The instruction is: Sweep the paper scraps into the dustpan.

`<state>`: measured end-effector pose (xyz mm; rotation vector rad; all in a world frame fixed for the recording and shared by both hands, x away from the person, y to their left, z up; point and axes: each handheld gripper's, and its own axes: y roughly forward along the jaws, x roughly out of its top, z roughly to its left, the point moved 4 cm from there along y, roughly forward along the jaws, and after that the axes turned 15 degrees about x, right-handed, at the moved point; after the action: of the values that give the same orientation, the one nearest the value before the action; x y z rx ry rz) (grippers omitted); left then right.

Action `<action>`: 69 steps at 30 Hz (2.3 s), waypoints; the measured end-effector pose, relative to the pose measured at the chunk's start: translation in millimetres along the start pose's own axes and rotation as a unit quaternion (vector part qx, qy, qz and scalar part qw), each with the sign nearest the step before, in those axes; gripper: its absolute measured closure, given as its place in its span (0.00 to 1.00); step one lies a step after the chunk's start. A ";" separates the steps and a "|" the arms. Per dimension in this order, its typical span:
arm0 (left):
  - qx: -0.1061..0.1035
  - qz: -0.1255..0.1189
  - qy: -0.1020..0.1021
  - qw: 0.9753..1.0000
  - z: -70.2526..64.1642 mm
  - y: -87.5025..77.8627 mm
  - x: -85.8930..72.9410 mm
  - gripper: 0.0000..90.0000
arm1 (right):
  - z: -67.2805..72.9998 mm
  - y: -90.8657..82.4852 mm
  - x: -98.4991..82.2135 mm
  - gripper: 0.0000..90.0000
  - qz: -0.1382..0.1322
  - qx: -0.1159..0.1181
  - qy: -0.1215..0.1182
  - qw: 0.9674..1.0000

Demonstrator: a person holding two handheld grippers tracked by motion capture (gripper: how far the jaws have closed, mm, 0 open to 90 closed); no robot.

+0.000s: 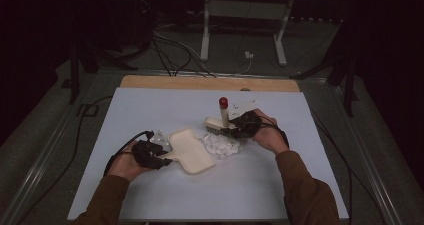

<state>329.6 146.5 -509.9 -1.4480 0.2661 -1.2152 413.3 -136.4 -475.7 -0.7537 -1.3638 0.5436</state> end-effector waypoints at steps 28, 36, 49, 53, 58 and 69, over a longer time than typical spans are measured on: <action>-0.016 0.015 0.034 0.999 -11.1 1.4 4.6 0.74 | -11.2 -33.3 -2.9 0.75 -0.086 -0.055 0.094 0.990; -0.013 0.017 0.035 0.999 -11.9 2.7 6.0 0.74 | -20.9 -34.5 -12.4 0.75 -0.067 -0.103 0.144 0.982; -0.011 0.018 0.033 0.999 -12.5 5.2 7.9 0.74 | -11.8 -27.0 -39.2 0.75 -0.031 -0.219 0.284 0.933; -0.011 0.018 0.033 0.999 -13.0 5.3 8.3 0.74 | 1.2 -24.1 -38.5 0.75 -0.043 -0.237 0.312 0.919; -0.008 0.019 0.035 0.999 -13.7 5.2 9.2 0.74 | 16.5 -15.3 -33.1 0.75 -0.042 -0.232 0.313 0.920; -0.004 0.029 0.039 0.999 -14.8 5.1 12.7 0.74 | 27.5 -4.3 -25.6 0.75 -0.056 -0.222 0.334 0.914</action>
<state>326.0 126.6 -510.7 -1.3926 0.3641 -1.2256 382.1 -153.6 -488.3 -1.0977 -0.8723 -0.1390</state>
